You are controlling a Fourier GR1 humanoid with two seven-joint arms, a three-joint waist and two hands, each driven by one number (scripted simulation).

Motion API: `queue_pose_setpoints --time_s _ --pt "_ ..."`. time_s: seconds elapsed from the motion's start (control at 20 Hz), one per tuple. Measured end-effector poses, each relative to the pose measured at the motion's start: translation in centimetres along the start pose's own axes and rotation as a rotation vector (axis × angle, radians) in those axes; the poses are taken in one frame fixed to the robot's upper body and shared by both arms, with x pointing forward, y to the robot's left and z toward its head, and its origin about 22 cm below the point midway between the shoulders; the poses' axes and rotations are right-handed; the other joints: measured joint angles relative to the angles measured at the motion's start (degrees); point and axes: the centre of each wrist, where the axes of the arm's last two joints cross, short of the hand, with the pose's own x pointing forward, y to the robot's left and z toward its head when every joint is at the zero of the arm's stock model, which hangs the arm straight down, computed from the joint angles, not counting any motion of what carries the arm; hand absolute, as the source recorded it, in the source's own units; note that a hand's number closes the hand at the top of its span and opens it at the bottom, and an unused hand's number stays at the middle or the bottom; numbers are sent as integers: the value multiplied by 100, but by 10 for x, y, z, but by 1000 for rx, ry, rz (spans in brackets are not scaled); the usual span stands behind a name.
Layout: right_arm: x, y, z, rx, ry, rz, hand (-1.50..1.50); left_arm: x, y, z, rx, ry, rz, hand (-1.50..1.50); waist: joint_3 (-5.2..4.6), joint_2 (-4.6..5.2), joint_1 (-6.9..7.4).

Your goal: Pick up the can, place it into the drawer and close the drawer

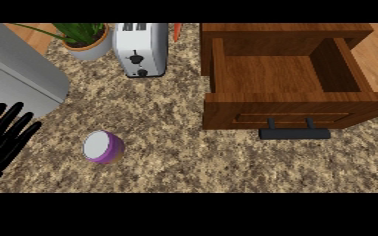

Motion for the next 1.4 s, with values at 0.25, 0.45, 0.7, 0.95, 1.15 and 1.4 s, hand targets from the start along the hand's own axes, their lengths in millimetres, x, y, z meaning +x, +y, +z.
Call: queue_pose_setpoints --time_s 0.25,0.45,0.7,0.95,1.15,1.4 --pt "9 -8 9 -4 -5 0 -150 -20 0 -20 7 24 0 -150 0 1 -9" --pt "7 -10 17 -6 0 -1 -150 -41 -2 -28 20 35 -19 -150 -2 0 -4" --pt "5 -14 16 0 6 -3 -150 -69 4 -43 33 53 -38 -150 -3 3 -1" --pt "9 -16 21 -1 2 -10 -150 -93 2 -46 73 64 -49 -150 -3 1 2" --pt "8 -22 22 -2 4 -7 -150 -117 17 -42 107 68 -61 -150 -2 3 4" --pt "7 -16 21 -4 4 -5 -150 -141 32 -40 139 74 -74 -150 -3 3 7"
